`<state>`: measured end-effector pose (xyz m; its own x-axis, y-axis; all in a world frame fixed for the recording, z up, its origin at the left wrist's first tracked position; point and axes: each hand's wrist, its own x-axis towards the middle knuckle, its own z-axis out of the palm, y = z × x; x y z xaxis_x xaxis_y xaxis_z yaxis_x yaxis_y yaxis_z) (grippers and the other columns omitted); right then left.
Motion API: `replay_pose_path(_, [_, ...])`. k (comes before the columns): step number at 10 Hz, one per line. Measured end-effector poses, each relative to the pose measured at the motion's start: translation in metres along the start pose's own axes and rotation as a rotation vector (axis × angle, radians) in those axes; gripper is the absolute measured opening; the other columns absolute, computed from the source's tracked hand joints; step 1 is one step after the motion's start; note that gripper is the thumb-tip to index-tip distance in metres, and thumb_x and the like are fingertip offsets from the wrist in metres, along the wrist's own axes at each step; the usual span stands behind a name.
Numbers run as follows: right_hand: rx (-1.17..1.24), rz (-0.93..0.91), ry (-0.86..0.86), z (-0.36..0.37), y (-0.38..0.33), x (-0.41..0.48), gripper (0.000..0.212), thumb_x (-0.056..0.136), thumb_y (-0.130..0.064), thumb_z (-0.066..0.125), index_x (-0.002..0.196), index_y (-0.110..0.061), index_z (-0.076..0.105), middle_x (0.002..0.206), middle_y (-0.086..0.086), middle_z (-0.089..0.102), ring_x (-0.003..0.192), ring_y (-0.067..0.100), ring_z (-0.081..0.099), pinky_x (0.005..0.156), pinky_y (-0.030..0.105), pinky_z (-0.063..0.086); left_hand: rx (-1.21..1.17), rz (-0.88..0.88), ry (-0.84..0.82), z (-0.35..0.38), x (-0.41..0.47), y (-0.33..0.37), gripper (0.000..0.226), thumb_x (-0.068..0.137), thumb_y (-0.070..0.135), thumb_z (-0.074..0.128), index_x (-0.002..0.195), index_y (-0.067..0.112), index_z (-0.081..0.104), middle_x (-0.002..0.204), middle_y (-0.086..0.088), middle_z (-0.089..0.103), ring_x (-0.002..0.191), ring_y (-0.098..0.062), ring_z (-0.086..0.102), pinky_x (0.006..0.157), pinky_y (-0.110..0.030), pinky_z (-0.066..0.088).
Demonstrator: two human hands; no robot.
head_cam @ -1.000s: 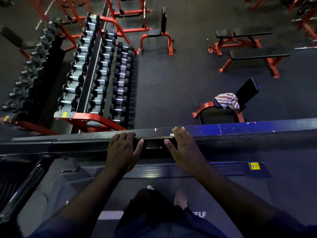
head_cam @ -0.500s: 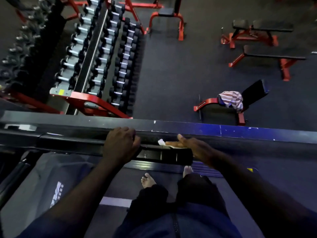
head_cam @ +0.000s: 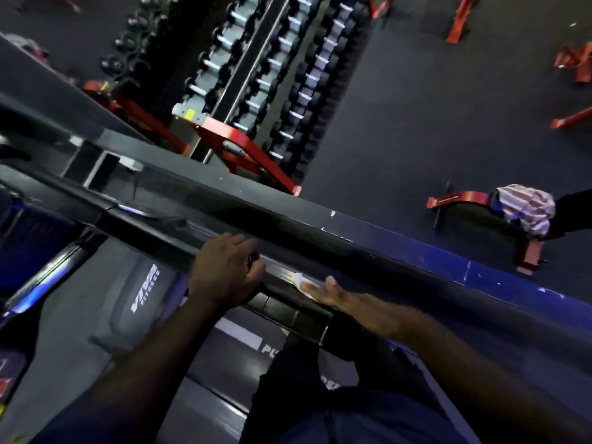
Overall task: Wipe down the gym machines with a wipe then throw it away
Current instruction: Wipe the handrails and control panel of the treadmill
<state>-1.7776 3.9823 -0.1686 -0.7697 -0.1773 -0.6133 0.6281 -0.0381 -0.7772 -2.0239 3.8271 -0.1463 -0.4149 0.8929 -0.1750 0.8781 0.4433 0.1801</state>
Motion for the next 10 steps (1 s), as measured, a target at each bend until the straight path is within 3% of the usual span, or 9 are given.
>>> replay_pose_path(2, [0.077, -0.099, -0.261, -0.004, -0.038, 0.006, 0.083, 0.087, -0.089, 0.010, 0.162, -0.052, 0.010, 0.164, -0.037, 0.005, 0.148, -0.020, 0.004, 0.127, 0.019, 0.000, -0.053, -0.045, 0.033, -0.007, -0.001, 0.003, 0.020, 0.081, 0.038, 0.054, 0.081, 0.021, 0.064, 0.078, -0.001, 0.064, 0.075, -0.028, 0.058, 0.069, -0.040, 0.046])
replay_pose_path(3, [0.092, -0.103, -0.289, -0.012, -0.039, 0.005, 0.091, 0.086, -0.076, 0.009, 0.165, -0.031, 0.003, 0.152, -0.040, -0.004, 0.118, -0.046, 0.009, 0.095, -0.013, 0.004, -0.073, -0.043, 0.059, -0.006, -0.005, 0.002, 0.020, 0.081, 0.035, 0.055, 0.083, 0.019, 0.066, 0.078, -0.001, 0.064, 0.075, -0.026, 0.057, 0.069, -0.040, 0.048])
replay_pose_path(4, [0.120, -0.026, -0.256, -0.006, -0.049, 0.023, 0.082, 0.094, -0.067, 0.006, 0.166, -0.028, 0.002, 0.159, -0.030, -0.006, 0.136, -0.030, 0.002, 0.084, -0.017, 0.009, -0.104, -0.021, 0.105, -0.005, -0.003, -0.001, 0.023, 0.080, 0.033, 0.055, 0.087, 0.017, 0.068, 0.081, -0.002, 0.064, 0.077, -0.026, 0.057, 0.071, -0.041, 0.048])
replay_pose_path(5, [0.153, -0.038, -0.264, -0.001, -0.070, 0.030, 0.072, 0.091, -0.070, 0.003, 0.159, -0.049, 0.008, 0.161, -0.038, 0.003, 0.147, -0.017, 0.001, 0.107, -0.004, 0.012, -0.244, -0.100, 0.293, -0.006, -0.006, -0.002, 0.031, 0.078, 0.028, 0.056, 0.098, 0.010, 0.072, 0.087, -0.003, 0.066, 0.084, -0.027, 0.059, 0.079, -0.044, 0.046])
replay_pose_path(6, [0.087, -0.084, -0.249, -0.001, -0.074, 0.031, 0.066, 0.086, -0.076, 0.006, 0.149, -0.058, 0.007, 0.145, -0.053, 0.006, 0.134, -0.028, -0.002, 0.104, -0.006, 0.012, -0.298, -0.227, 0.485, -0.005, -0.013, -0.008, 0.029, 0.077, 0.021, 0.056, 0.098, 0.009, 0.073, 0.092, -0.003, 0.069, 0.091, -0.028, 0.061, 0.087, -0.043, 0.044])
replay_pose_path(7, [0.156, -0.046, -0.258, 0.001, -0.081, 0.044, 0.077, 0.086, -0.087, 0.011, 0.157, -0.057, 0.008, 0.149, -0.056, 0.004, 0.139, -0.028, 0.000, 0.117, 0.010, 0.006, -0.243, -0.338, 0.521, -0.004, -0.019, -0.018, 0.025, 0.078, 0.020, 0.056, 0.095, 0.012, 0.073, 0.097, -0.002, 0.070, 0.100, -0.030, 0.061, 0.094, -0.047, 0.043])
replay_pose_path(8, [0.381, 0.085, -0.283, 0.006, -0.091, 0.068, 0.066, 0.103, -0.064, 0.004, 0.165, -0.042, 0.012, 0.168, -0.032, 0.007, 0.144, -0.022, 0.011, 0.119, 0.011, 0.014, -0.207, -0.406, 0.511, -0.005, -0.026, -0.040, 0.030, 0.077, 0.022, 0.057, 0.101, 0.013, 0.074, 0.114, -0.003, 0.072, 0.118, -0.033, 0.061, 0.106, -0.056, 0.041])
replay_pose_path(9, [0.282, -0.173, -0.174, 0.004, -0.098, 0.078, 0.066, 0.107, -0.065, 0.018, 0.166, -0.034, 0.020, 0.172, -0.017, 0.018, 0.158, 0.001, 0.012, 0.128, 0.032, 0.017, -0.171, -0.409, 0.459, -0.008, -0.035, -0.060, 0.043, 0.085, 0.029, 0.059, 0.123, 0.013, 0.070, 0.148, -0.005, 0.060, 0.145, -0.028, 0.045, 0.120, -0.059, 0.030])
replay_pose_path(10, [0.160, -0.215, -0.159, 0.011, -0.099, 0.097, 0.080, 0.092, -0.087, 0.026, 0.161, -0.047, 0.027, 0.168, -0.026, 0.021, 0.157, -0.001, 0.013, 0.131, 0.037, 0.011, -0.217, -0.454, 0.456, -0.005, -0.038, -0.069, 0.050, 0.093, 0.033, 0.055, 0.139, 0.013, 0.062, 0.164, -0.006, 0.043, 0.157, -0.026, 0.029, 0.125, -0.059, 0.022])
